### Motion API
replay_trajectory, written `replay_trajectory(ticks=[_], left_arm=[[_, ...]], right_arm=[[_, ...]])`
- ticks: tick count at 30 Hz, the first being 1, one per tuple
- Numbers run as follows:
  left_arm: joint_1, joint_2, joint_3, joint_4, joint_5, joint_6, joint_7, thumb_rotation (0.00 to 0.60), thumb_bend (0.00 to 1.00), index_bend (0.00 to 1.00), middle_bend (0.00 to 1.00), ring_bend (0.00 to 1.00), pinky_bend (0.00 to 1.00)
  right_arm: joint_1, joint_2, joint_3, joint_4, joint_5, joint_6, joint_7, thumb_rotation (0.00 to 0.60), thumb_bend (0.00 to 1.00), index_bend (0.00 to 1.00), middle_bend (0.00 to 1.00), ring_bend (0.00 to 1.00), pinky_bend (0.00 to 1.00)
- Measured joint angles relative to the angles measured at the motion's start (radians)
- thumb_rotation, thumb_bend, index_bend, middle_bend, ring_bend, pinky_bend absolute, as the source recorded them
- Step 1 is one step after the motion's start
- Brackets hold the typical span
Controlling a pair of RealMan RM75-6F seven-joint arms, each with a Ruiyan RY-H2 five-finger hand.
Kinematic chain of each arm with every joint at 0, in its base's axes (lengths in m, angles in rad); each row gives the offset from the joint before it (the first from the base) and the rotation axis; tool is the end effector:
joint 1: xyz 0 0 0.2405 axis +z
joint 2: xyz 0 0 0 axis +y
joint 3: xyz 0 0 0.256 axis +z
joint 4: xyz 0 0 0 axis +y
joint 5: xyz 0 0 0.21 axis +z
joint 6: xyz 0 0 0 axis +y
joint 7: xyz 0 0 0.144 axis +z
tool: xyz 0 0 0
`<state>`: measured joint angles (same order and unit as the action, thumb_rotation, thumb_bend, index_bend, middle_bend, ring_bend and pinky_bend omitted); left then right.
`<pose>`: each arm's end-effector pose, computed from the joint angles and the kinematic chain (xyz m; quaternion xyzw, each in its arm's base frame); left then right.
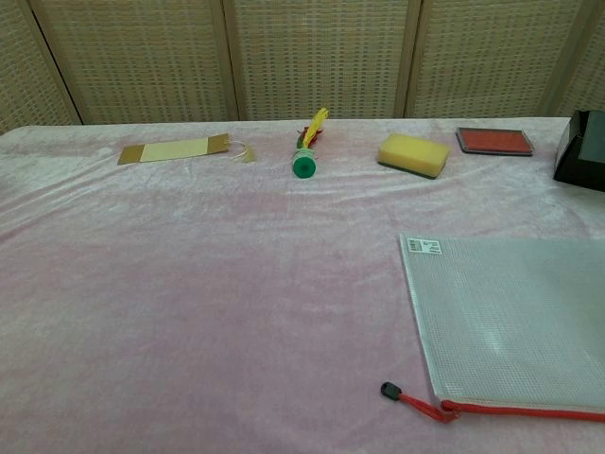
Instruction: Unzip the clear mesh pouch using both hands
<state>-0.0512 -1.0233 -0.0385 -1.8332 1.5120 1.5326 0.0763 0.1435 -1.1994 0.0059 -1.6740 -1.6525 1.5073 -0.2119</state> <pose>-0.2762 0.1660 0.1742 -0.5784 -0.3989 -0.4064 0.5841 -0.2614 -0.1838 0.1198 0.6636 -0.3135 0.4105 0.5411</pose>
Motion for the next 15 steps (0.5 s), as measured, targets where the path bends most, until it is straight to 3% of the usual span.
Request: replay_trajectory(ticks=[4,6,7,8,9,11,13,15], left_arm=[[0.000,-0.002,-0.002,0.001,-0.004,0.001,0.003,0.600,0.00,0.00,0.00,0.00,0.00],[-0.002,-0.005,-0.003,0.002,-0.008,-0.004,0.010,0.600,0.00,0.00,0.00,0.00,0.00],[-0.004,-0.007,-0.004,0.002,-0.010,-0.007,0.015,0.600,0.00,0.00,0.00,0.00,0.00],[-0.005,-0.009,-0.004,0.002,-0.013,-0.010,0.021,0.600,0.00,0.00,0.00,0.00,0.00],[-0.008,-0.013,-0.006,0.002,-0.018,-0.016,0.029,0.600,0.00,0.00,0.00,0.00,0.00],[-0.013,-0.018,-0.009,0.001,-0.028,-0.024,0.043,0.600,0.00,0.00,0.00,0.00,0.00],[-0.018,-0.023,-0.014,-0.001,-0.040,-0.029,0.054,0.600,0.00,0.00,0.00,0.00,0.00],[-0.021,-0.026,-0.019,-0.002,-0.052,-0.034,0.062,0.600,0.00,0.00,0.00,0.00,0.00]], right_arm=[[0.002,0.005,-0.001,-0.001,0.001,-0.011,0.004,0.600,0.00,0.00,0.00,0.00,0.00],[0.009,0.006,-0.002,-0.001,-0.002,-0.026,0.004,0.600,0.00,0.00,0.12,0.12,0.00],[0.018,0.007,-0.004,0.000,-0.008,-0.041,0.003,0.600,0.00,0.00,0.24,0.25,0.02],[0.026,0.009,-0.006,-0.001,-0.013,-0.056,0.002,0.600,0.00,0.00,0.39,0.42,0.09],[0.037,0.011,-0.007,-0.003,-0.019,-0.074,0.001,0.600,0.00,0.00,0.48,0.51,0.18],[0.069,0.021,-0.011,-0.014,-0.033,-0.129,0.004,0.600,0.00,0.03,0.68,0.68,0.55],[0.109,0.036,-0.016,-0.036,-0.041,-0.203,0.019,0.600,0.00,0.09,0.77,0.75,0.75],[0.149,0.051,-0.019,-0.064,-0.041,-0.280,0.040,0.600,0.00,0.17,0.82,0.79,0.85]])
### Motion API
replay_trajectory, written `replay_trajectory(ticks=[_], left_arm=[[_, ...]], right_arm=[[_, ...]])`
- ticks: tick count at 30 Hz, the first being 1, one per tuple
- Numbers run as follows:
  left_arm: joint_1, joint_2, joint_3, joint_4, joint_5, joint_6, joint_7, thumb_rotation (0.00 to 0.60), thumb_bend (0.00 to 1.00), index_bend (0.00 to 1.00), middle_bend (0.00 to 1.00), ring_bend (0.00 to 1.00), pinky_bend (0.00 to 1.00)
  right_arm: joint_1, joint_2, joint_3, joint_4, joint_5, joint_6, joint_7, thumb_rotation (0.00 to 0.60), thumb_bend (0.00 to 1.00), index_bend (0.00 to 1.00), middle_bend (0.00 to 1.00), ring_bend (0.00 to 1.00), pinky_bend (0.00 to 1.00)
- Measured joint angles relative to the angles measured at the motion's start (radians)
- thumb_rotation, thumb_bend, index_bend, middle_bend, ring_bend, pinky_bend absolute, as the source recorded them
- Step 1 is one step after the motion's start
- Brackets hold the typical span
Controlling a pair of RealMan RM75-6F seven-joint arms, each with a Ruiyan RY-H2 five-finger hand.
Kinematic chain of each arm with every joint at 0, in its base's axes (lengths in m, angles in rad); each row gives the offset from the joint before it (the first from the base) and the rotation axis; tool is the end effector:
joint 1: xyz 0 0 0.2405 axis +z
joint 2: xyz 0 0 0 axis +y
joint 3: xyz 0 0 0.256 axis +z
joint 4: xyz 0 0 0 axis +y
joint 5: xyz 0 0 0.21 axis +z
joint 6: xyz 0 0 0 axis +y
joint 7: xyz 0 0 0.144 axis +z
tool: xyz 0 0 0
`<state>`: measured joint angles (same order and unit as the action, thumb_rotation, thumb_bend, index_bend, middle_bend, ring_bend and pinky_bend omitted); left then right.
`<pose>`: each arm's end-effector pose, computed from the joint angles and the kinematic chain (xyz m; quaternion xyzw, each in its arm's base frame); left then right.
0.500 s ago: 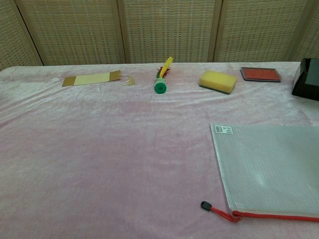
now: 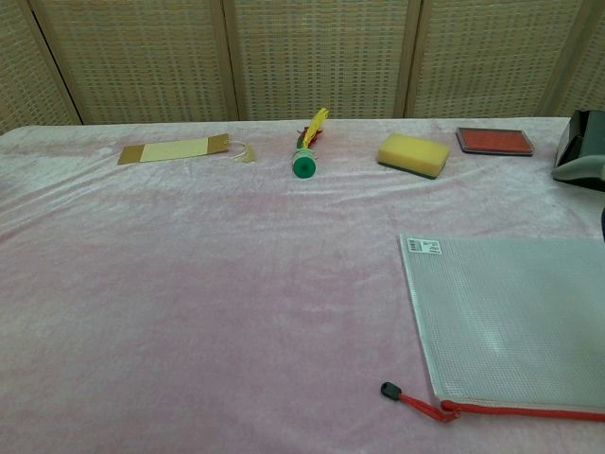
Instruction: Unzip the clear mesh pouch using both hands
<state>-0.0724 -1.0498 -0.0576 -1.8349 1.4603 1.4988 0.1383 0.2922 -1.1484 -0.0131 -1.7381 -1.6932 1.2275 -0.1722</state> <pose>-0.2771 0.1755 0.1663 -0.5800 -0.3995 -0.3886 0.5941 -0.2336 -0.2073 0.0896 0.7591 -0.3266 0.3719 0.4228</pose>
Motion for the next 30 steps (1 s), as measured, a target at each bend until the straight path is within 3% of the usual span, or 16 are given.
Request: replay_trajectory(ticks=[4,8,13,21,25,30], left_arm=[[-0.009,-0.004,-0.007,0.003,-0.025,-0.019,0.009,0.600,0.00,0.00,0.00,0.00,0.00],[-0.019,-0.007,-0.014,0.009,-0.045,-0.035,0.013,0.600,0.00,0.00,0.00,0.00,0.00],[-0.025,-0.008,-0.016,0.014,-0.060,-0.049,0.011,0.600,0.00,0.00,0.00,0.00,0.00],[-0.027,-0.005,-0.016,0.017,-0.063,-0.052,0.004,0.600,0.00,0.00,0.00,0.00,0.00],[-0.027,-0.005,-0.014,0.018,-0.062,-0.051,0.004,0.600,0.00,0.00,0.00,0.00,0.00],[-0.029,-0.007,-0.013,0.020,-0.062,-0.052,0.007,0.600,0.00,0.00,0.00,0.00,0.00]], right_arm=[[0.109,0.024,-0.001,-0.068,0.018,-0.202,0.062,0.600,0.07,0.27,0.88,0.86,0.99],[0.201,0.025,0.003,-0.121,0.077,-0.372,0.086,0.600,0.15,0.34,0.91,0.90,1.00],[0.270,0.005,0.018,-0.163,0.239,-0.485,0.049,0.600,0.20,0.37,0.92,0.91,1.00],[0.364,-0.078,0.028,-0.185,0.549,-0.543,-0.122,0.600,0.33,0.41,0.92,0.91,1.00],[0.413,-0.132,0.013,-0.194,0.700,-0.525,-0.227,0.600,0.36,0.42,0.92,0.91,1.00],[0.465,-0.191,-0.007,-0.202,0.804,-0.477,-0.307,0.600,0.38,0.42,0.92,0.91,1.00]])
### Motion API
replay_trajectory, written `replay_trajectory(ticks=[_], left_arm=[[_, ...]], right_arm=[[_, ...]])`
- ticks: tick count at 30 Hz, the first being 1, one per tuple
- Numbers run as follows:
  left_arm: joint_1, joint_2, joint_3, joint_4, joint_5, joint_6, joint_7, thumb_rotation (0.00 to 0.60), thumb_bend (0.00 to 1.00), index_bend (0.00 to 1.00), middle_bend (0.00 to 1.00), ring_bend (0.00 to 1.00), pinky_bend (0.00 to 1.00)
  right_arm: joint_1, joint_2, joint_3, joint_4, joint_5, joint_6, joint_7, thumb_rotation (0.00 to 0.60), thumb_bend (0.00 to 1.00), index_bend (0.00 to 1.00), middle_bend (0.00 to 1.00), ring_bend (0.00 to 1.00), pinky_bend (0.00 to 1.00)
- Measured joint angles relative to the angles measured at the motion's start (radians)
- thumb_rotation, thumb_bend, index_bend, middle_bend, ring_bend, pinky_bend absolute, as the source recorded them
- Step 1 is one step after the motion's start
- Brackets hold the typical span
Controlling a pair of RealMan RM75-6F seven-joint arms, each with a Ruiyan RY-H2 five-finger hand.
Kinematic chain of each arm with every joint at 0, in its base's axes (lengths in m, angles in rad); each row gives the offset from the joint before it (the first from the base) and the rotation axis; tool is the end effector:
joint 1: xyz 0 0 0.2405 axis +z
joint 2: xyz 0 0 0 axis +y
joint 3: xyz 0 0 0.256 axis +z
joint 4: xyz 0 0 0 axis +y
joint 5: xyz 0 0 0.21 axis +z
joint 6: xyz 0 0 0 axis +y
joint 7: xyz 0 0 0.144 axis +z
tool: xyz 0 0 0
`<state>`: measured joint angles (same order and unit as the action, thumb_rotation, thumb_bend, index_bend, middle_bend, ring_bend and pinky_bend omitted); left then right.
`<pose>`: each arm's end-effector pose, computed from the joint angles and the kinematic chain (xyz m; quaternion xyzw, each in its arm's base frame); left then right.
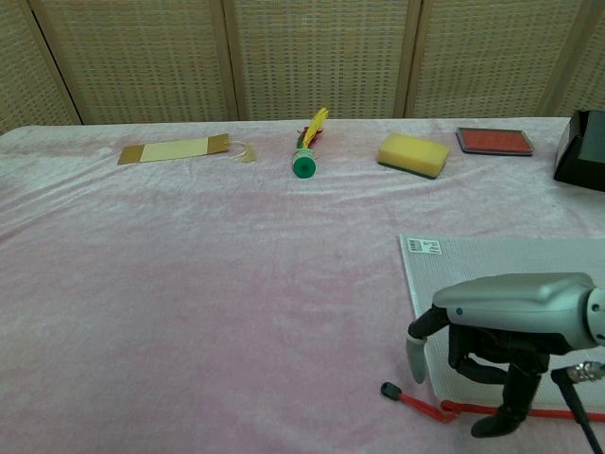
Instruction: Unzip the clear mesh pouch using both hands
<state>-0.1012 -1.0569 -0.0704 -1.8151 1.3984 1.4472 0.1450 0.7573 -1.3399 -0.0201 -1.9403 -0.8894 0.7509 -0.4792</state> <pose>-0.2847 0.1861 0.1625 -0.5807 -0.4116 -0.3696 0.5973 -0.1462 -0.2344 -0.0231 0.8174 -0.4781 0.2116 0.2417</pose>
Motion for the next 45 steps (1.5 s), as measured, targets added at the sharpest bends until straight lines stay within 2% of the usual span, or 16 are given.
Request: replay_trajectory(ticks=[11,17,27,37,45], left_arm=[[-0.002,0.000,-0.001,0.000,-0.007,-0.002,0.001,0.600,0.00,0.00,0.00,0.00,0.00],[-0.003,0.002,-0.001,0.000,-0.007,-0.002,-0.004,0.600,0.00,0.00,0.00,0.00,0.00],[-0.004,0.003,0.000,0.000,-0.006,-0.002,-0.007,0.600,0.00,0.00,0.00,0.00,0.00],[-0.004,0.003,0.002,0.000,-0.005,-0.001,-0.007,0.600,0.00,0.00,0.00,0.00,0.00],[-0.005,0.002,0.002,0.001,-0.005,-0.001,-0.005,0.600,0.00,0.00,0.00,0.00,0.00]], right_arm=[[0.069,-0.077,-0.039,0.004,0.138,0.088,-0.107,0.600,0.40,0.43,0.92,0.91,1.00],[0.091,-0.100,-0.055,-0.004,0.175,0.125,-0.133,0.600,0.40,0.43,0.92,0.91,1.00],[0.105,-0.104,-0.081,-0.025,0.172,0.137,-0.140,0.600,0.41,0.45,0.93,0.92,1.00],[0.098,-0.136,-0.101,0.019,0.120,0.189,-0.168,0.600,0.42,0.48,0.93,0.92,1.00],[0.089,-0.153,-0.108,0.031,0.103,0.196,-0.167,0.600,0.47,0.53,0.93,0.92,1.00]])
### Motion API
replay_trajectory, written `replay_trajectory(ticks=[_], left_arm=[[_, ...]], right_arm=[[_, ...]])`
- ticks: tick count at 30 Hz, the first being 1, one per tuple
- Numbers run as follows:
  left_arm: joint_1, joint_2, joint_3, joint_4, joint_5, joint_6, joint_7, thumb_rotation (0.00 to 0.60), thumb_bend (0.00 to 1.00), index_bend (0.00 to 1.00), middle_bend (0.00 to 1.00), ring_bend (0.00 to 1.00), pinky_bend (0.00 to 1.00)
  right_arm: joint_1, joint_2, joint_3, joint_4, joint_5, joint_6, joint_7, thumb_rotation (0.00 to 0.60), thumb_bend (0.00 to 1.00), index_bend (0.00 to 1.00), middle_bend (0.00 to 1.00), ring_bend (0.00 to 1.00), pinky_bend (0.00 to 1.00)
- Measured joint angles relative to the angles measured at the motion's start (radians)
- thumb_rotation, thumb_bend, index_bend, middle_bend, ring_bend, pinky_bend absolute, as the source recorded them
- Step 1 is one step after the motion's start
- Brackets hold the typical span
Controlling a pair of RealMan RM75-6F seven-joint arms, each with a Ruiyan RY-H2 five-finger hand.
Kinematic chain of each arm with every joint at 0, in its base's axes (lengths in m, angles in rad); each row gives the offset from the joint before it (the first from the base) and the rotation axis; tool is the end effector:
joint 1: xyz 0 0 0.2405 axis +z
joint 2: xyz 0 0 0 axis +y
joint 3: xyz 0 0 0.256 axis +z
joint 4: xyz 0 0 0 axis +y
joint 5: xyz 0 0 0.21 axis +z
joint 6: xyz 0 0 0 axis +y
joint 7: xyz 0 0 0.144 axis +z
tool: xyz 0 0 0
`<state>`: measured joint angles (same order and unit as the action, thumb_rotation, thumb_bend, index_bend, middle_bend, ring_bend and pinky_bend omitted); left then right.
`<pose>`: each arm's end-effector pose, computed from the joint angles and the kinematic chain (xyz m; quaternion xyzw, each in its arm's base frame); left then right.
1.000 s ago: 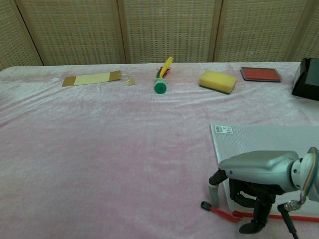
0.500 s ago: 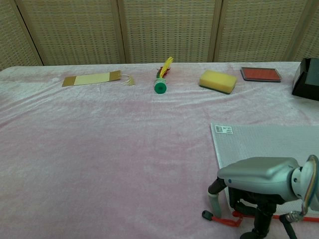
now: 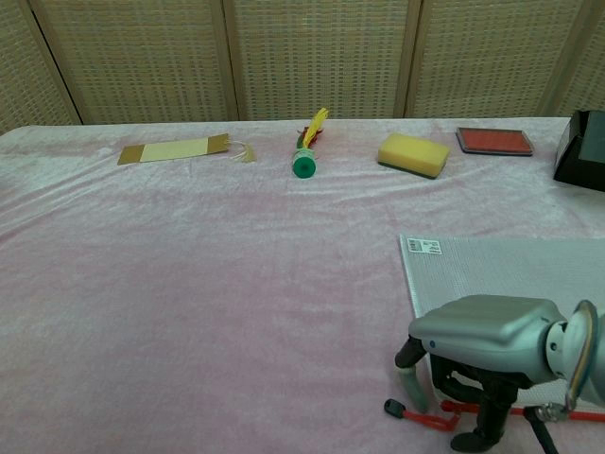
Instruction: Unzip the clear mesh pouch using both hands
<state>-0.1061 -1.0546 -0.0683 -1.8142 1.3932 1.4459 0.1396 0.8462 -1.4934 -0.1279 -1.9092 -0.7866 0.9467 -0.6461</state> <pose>-0.2852 0.1871 0.1630 -0.5802 -0.4130 -0.3696 0.5968 -0.1398 -0.2231 -0.0532 0.8423 -0.4246 0.1885 0.2734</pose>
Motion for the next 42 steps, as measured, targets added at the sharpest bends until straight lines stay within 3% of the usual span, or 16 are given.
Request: replay_trajectory(ticks=[11,26,38,42], left_arm=[[-0.002,0.001,0.000,0.001,-0.001,-0.002,-0.003,0.600,0.00,0.00,0.00,0.00,0.00],[-0.001,0.003,0.001,0.000,0.000,-0.001,-0.005,0.600,0.00,0.00,0.00,0.00,0.00],[-0.002,0.001,0.002,0.001,0.000,-0.003,-0.002,0.600,0.00,0.00,0.00,0.00,0.00],[-0.003,0.001,0.002,0.000,-0.001,-0.005,-0.001,0.600,0.00,0.00,0.00,0.00,0.00]], right_arm=[[-0.021,-0.025,-0.010,0.044,-0.077,0.011,0.006,0.600,0.56,0.56,0.94,0.93,1.00],[-0.042,-0.033,-0.015,0.066,-0.121,0.002,0.012,0.600,0.57,0.62,0.95,0.93,1.00],[-0.066,-0.039,-0.009,0.089,-0.179,0.000,0.049,0.600,0.86,0.70,0.96,0.94,1.00],[-0.072,-0.030,-0.002,0.088,-0.206,-0.007,0.080,0.600,0.88,0.72,0.96,0.94,1.00]])
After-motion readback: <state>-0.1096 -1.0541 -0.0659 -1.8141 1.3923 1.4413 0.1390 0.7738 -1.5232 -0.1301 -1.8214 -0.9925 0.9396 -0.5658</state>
